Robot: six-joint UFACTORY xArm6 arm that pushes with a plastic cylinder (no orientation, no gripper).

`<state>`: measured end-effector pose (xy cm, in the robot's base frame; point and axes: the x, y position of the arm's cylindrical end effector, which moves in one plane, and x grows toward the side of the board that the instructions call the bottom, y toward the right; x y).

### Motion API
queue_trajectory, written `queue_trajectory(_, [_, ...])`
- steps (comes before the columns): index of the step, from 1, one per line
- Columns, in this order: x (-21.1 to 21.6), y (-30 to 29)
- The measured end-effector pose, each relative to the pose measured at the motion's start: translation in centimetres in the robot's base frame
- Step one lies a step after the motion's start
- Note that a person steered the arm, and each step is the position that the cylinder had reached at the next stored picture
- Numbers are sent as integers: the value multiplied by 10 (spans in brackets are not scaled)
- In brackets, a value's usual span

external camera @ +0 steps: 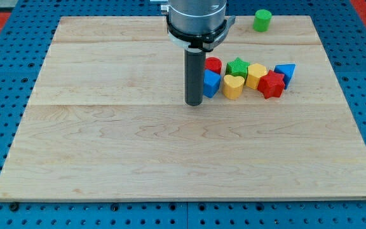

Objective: Move yellow heart towards bottom left

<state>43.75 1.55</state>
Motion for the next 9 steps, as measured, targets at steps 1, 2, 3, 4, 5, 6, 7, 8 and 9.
queue_trajectory(1, [18,24])
queue_trajectory(2, [25,115])
queue_trajectory(3, [3,213])
queue_trajectory(4, [-33,245])
queue_trajectory(5, [-52,186])
queue_trajectory(6, [-48,90])
queue_trajectory(7, [-50,77])
queue_trajectory(8, [-40,84])
queue_trajectory(9, [-7,39])
